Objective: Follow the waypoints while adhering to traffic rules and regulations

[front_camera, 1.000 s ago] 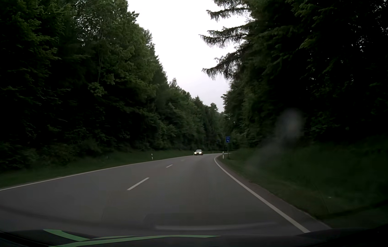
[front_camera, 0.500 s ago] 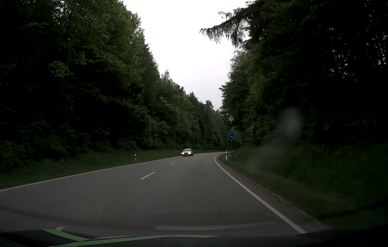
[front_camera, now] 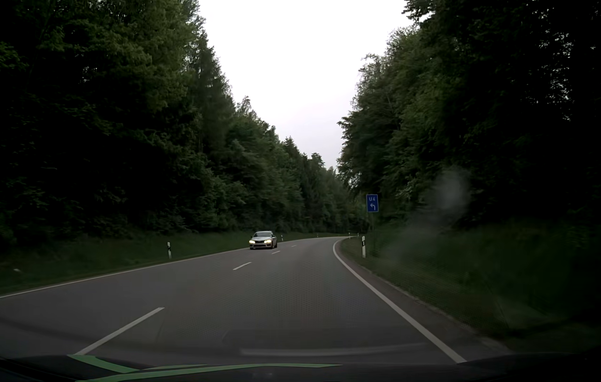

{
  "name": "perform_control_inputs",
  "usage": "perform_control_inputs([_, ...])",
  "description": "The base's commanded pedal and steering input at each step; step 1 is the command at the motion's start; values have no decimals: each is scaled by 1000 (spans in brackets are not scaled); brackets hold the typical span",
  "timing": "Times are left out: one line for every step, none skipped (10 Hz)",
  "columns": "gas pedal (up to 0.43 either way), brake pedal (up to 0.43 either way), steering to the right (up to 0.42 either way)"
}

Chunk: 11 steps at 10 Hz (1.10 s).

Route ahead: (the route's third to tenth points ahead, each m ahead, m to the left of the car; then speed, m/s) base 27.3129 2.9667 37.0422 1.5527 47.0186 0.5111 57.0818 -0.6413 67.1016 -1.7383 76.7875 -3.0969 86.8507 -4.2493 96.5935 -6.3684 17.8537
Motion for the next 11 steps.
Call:
perform_control_inputs([110, 0, 10])
perform_control_inputs([110, 0, 10])
perform_control_inputs([98, 0, 11])
perform_control_inputs([98, 0, 11])
perform_control_inputs([98, 0, 11])
perform_control_inputs([98, 0, 11])
perform_control_inputs([98, 0, 11])
perform_control_inputs([98, 0, 11])
perform_control_inputs([98, 0, 11])
perform_control_inputs([98, 0, 11])
perform_control_inputs([98, 0, 11])
